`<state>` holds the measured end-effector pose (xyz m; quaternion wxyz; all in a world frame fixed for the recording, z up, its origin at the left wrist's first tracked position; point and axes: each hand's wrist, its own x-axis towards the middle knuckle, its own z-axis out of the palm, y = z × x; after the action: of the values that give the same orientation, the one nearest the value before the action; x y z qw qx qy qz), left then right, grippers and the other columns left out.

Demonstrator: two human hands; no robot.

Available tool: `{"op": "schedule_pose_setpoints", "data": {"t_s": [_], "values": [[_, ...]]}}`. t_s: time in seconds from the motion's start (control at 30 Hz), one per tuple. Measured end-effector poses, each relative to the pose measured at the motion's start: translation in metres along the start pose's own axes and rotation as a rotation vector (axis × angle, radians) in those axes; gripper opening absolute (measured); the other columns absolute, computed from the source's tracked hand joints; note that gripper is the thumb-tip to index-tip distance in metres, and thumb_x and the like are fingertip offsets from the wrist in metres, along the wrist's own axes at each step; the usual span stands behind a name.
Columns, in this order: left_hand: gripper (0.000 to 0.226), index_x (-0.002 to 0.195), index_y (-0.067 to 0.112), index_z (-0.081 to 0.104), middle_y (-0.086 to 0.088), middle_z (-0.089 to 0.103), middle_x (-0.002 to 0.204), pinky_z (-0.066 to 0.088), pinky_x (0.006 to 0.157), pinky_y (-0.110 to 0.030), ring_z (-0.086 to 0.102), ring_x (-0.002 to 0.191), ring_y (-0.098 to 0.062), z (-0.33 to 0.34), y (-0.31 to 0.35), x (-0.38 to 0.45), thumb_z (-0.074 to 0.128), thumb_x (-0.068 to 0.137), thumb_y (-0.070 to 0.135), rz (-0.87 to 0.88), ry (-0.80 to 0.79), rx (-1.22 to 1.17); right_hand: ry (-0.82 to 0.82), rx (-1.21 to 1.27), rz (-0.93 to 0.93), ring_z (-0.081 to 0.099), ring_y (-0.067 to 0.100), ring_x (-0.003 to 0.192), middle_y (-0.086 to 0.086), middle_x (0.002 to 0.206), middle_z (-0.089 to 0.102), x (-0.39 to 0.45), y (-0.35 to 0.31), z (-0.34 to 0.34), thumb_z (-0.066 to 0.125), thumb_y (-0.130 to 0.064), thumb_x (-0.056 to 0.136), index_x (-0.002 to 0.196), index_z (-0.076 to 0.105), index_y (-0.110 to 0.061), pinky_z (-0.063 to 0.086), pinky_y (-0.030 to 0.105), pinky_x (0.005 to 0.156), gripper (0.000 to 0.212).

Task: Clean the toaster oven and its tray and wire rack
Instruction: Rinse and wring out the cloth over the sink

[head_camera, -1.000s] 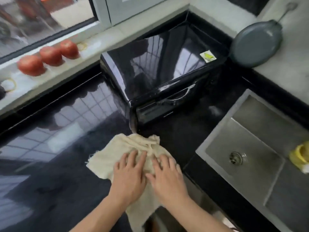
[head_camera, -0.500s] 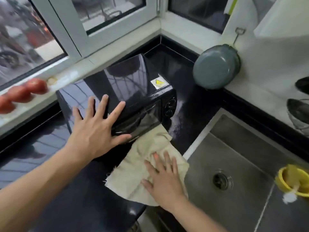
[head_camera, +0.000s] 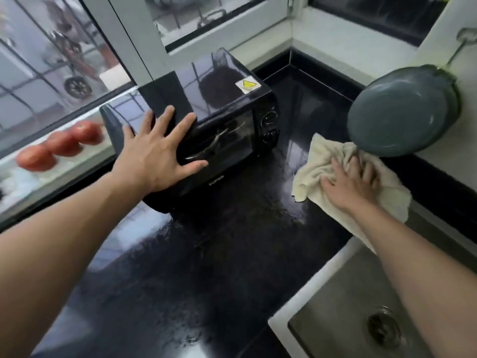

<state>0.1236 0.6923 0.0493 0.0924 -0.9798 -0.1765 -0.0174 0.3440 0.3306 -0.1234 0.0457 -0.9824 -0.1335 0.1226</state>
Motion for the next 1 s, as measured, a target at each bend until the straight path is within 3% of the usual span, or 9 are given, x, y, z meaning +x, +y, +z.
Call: {"op": "schedule_pose_setpoints", "data": {"t_s": [0.13, 0.27, 0.37, 0.5, 0.57, 0.67, 0.8, 0.9, 1.0], "values": [[0.101, 0.160, 0.052, 0.000, -0.004, 0.016, 0.173, 0.019, 0.115, -0.079, 0.019, 0.155, -0.046, -0.002, 0.005, 0.001, 0.018, 0.076, 0.103, -0.024, -0.023, -0.015, -0.011, -0.020, -0.195, -0.001, 0.035, 0.150, 0.003, 0.166, 0.012, -0.023, -0.071, 0.008, 0.016, -0.077, 0.084, 0.152, 0.019, -0.048, -0.002, 0.054, 0.119, 0.075], [0.104, 0.157, 0.058, -0.011, 0.004, -0.003, 0.175, 0.007, 0.120, -0.076, 0.000, 0.160, -0.040, -0.013, 0.003, 0.004, 0.019, 0.070, 0.106, -0.040, -0.189, -0.068, -0.040, 0.029, -0.522, 0.010, 0.043, 0.148, 0.009, 0.160, 0.030, -0.140, -0.184, 0.043, 0.034, -0.068, 0.086, 0.149, 0.041, -0.032, -0.002, 0.058, 0.121, 0.073], [0.092, 0.158, 0.057, -0.008, 0.003, -0.008, 0.175, 0.000, 0.125, -0.066, -0.008, 0.160, -0.034, -0.024, 0.003, -0.002, 0.026, 0.082, 0.096, -0.063, -0.254, -0.157, -0.138, 0.094, -0.786, 0.020, 0.044, 0.144, 0.011, 0.153, 0.040, -0.234, -0.271, 0.070, 0.046, -0.064, 0.082, 0.140, 0.053, -0.030, 0.002, 0.061, 0.120, 0.068], [0.058, 0.153, 0.021, 0.047, -0.016, 0.044, 0.156, 0.024, 0.125, -0.045, 0.036, 0.147, -0.037, -0.015, 0.009, -0.076, 0.052, 0.100, 0.043, -0.107, 0.238, -0.422, -0.237, -0.060, -1.043, 0.005, 0.037, 0.151, 0.006, 0.163, 0.026, -0.273, -0.298, 0.084, 0.034, -0.065, 0.091, 0.150, 0.038, -0.033, -0.009, 0.056, 0.120, 0.067], [0.046, 0.140, 0.010, 0.059, -0.014, 0.053, 0.143, 0.032, 0.118, -0.040, 0.046, 0.135, -0.034, 0.006, 0.001, -0.141, 0.063, 0.095, 0.016, -0.187, 0.328, -0.514, -0.176, -0.117, -0.993, 0.001, 0.031, 0.152, 0.003, 0.166, 0.017, -0.250, -0.266, 0.077, 0.027, -0.068, 0.093, 0.154, 0.030, -0.036, -0.012, 0.052, 0.120, 0.069], [0.046, 0.133, 0.004, 0.065, -0.018, 0.056, 0.138, 0.038, 0.112, -0.044, 0.052, 0.128, -0.039, 0.047, -0.023, -0.234, 0.067, 0.088, -0.004, -0.296, 0.122, -0.530, -0.047, -0.155, -0.639, 0.003, 0.031, 0.152, 0.002, 0.167, 0.011, -0.184, -0.197, 0.059, 0.019, -0.072, 0.094, 0.156, 0.023, -0.037, -0.004, 0.053, 0.122, 0.072], [0.053, 0.136, 0.010, 0.066, -0.011, 0.058, 0.140, 0.037, 0.117, -0.038, 0.052, 0.133, -0.032, 0.082, -0.038, -0.308, 0.068, 0.086, -0.008, -0.378, -0.086, -0.605, -0.071, -0.118, -0.284, -0.002, 0.041, 0.151, 0.011, 0.167, 0.005, -0.176, -0.164, 0.046, 0.011, -0.070, 0.093, 0.158, 0.011, -0.034, -0.004, 0.060, 0.120, 0.074], [0.051, 0.138, 0.014, 0.065, -0.005, 0.056, 0.144, 0.030, 0.117, -0.027, 0.049, 0.137, -0.024, 0.088, -0.017, -0.323, 0.068, 0.089, -0.002, -0.247, -0.105, -0.672, -0.052, -0.060, -0.371, 0.017, 0.048, 0.145, 0.017, 0.162, 0.021, -0.270, -0.200, 0.072, 0.028, -0.063, 0.093, 0.158, 0.019, -0.031, 0.002, 0.062, 0.120, 0.073], [0.057, 0.141, 0.013, 0.062, -0.010, 0.053, 0.147, 0.031, 0.119, -0.030, 0.047, 0.137, -0.026, 0.088, 0.006, -0.321, 0.068, 0.085, 0.001, 0.129, -0.107, -0.719, -0.069, -0.033, -0.602, 0.024, 0.041, 0.146, 0.009, 0.161, 0.029, -0.359, -0.205, 0.095, 0.032, -0.064, 0.097, 0.156, 0.028, -0.032, 0.011, 0.059, 0.121, 0.066]]}}
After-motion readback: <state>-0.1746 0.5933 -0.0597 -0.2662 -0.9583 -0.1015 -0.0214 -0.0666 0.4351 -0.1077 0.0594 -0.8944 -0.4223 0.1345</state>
